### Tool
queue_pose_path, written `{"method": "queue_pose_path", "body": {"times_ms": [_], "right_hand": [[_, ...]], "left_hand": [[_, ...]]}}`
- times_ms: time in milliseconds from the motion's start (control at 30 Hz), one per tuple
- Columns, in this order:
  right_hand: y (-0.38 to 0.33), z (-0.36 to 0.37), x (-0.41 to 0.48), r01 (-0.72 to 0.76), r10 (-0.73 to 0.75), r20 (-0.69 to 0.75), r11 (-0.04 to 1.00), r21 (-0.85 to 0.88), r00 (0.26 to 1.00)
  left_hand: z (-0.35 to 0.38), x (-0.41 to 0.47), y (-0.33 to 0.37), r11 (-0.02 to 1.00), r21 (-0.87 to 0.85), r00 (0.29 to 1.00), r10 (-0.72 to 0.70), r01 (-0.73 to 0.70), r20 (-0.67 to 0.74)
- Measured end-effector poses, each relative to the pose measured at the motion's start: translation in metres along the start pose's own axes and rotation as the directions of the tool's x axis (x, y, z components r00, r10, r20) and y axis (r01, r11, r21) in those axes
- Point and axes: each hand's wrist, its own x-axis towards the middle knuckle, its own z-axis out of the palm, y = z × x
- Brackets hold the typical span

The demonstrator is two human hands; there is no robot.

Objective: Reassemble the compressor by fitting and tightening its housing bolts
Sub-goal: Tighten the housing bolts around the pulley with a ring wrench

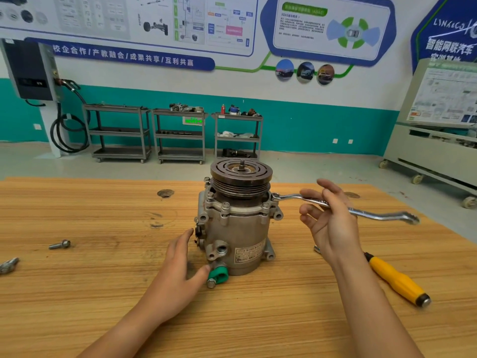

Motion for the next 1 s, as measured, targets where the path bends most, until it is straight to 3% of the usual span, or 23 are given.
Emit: {"method": "queue_pose_path", "body": {"times_ms": [233, 367, 433, 567, 633, 833, 1000], "right_hand": [[0.031, 0.048, -0.044, 0.217, -0.244, -0.256, 0.967, -0.129, 0.935], [0.052, 0.077, -0.056, 0.263, -0.359, -0.270, 0.905, -0.335, 0.893], [0.048, 0.084, -0.055, 0.245, -0.331, -0.290, 0.923, -0.296, 0.898], [0.002, 0.067, -0.035, 0.288, -0.254, -0.402, 0.957, 0.025, 0.879], [-0.015, 0.054, -0.022, 0.301, -0.237, -0.414, 0.949, 0.094, 0.879], [-0.004, 0.039, 0.000, 0.053, 0.015, -0.354, 0.982, 0.181, 0.935], [0.010, 0.036, -0.006, 0.084, -0.040, -0.304, 0.988, 0.131, 0.952]], "left_hand": [[-0.003, -0.002, 0.000, 1.000, -0.027, 1.000, 0.006, -0.007, -0.020], [-0.003, -0.003, 0.003, 0.999, -0.029, 0.999, 0.015, -0.016, -0.030], [-0.003, -0.003, 0.003, 0.999, -0.031, 0.999, 0.012, -0.013, -0.034], [-0.004, -0.003, 0.004, 0.999, -0.038, 1.000, 0.017, -0.018, -0.025], [-0.003, -0.003, 0.004, 0.999, -0.026, 1.000, 0.022, -0.023, -0.021], [-0.002, -0.003, 0.004, 1.000, -0.016, 1.000, 0.019, -0.019, -0.004], [-0.001, -0.003, 0.003, 1.000, -0.013, 1.000, 0.007, -0.007, -0.001]]}}
